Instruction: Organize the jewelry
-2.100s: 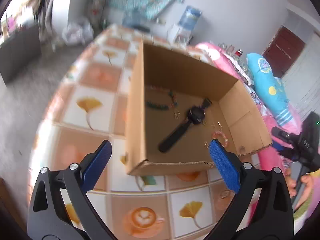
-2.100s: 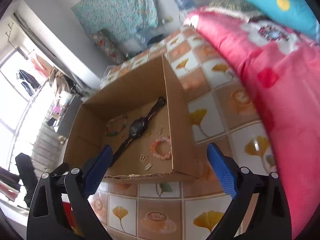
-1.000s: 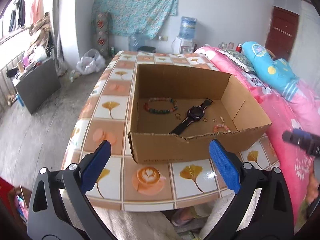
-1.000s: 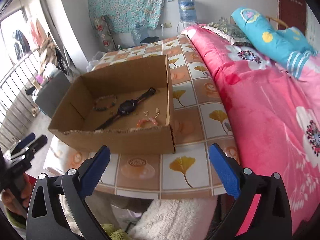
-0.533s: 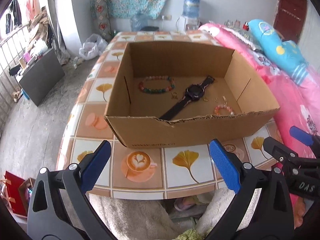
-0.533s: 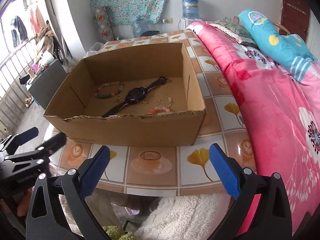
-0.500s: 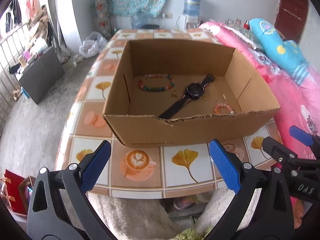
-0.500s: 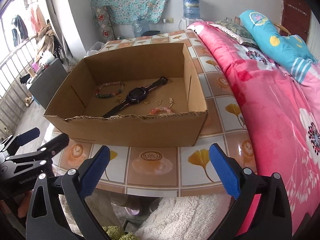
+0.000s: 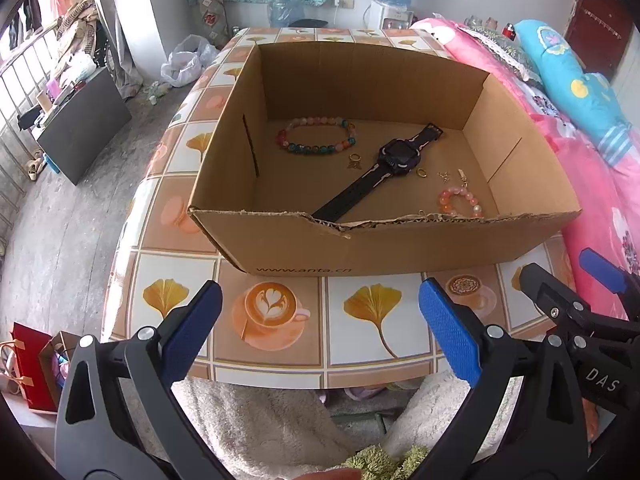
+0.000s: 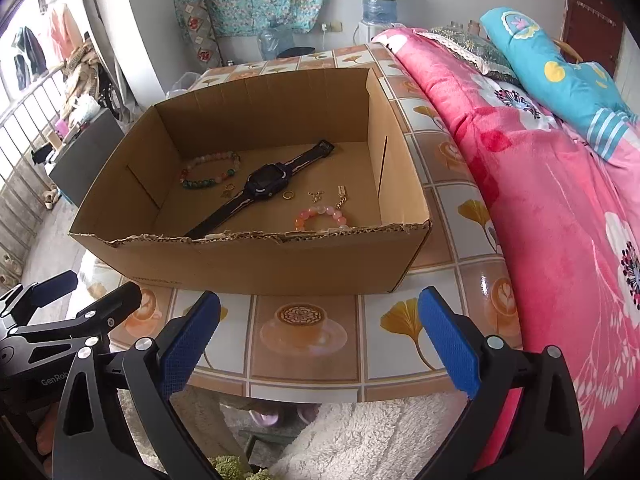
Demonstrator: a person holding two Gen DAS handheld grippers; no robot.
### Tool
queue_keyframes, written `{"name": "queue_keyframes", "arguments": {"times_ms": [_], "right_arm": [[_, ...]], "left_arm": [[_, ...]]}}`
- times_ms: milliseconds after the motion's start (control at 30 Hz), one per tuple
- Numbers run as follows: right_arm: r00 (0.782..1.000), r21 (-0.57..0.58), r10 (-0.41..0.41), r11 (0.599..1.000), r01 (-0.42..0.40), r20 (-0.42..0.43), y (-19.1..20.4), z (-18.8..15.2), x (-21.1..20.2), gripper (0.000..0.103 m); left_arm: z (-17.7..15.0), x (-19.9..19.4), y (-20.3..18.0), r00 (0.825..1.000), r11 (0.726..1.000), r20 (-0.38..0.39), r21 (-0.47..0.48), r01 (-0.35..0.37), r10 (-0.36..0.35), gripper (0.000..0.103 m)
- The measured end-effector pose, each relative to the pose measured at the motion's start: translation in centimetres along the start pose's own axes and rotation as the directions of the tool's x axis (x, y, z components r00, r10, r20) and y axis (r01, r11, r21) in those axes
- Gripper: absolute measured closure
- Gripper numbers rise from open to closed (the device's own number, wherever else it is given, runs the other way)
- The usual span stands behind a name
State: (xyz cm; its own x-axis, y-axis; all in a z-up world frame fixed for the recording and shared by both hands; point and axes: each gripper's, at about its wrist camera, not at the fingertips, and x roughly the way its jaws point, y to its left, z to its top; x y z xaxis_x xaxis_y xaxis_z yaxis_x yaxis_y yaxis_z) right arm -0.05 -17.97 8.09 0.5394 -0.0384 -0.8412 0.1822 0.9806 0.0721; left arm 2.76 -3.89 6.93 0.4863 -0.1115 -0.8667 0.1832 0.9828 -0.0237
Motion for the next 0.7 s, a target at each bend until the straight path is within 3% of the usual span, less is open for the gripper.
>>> {"name": "queue_keyframes", "arguments": {"times_ms": [700], "right_arm": [[1.000,0.025,-0.008,1.000,0.009,-0.026,-0.08,0.35,0.81,0.007]], "left_arm": [[0.46,0.58,-0.17,0.999,0.999,-0.010,0.008,-0.031,0.031,0.008]]}}
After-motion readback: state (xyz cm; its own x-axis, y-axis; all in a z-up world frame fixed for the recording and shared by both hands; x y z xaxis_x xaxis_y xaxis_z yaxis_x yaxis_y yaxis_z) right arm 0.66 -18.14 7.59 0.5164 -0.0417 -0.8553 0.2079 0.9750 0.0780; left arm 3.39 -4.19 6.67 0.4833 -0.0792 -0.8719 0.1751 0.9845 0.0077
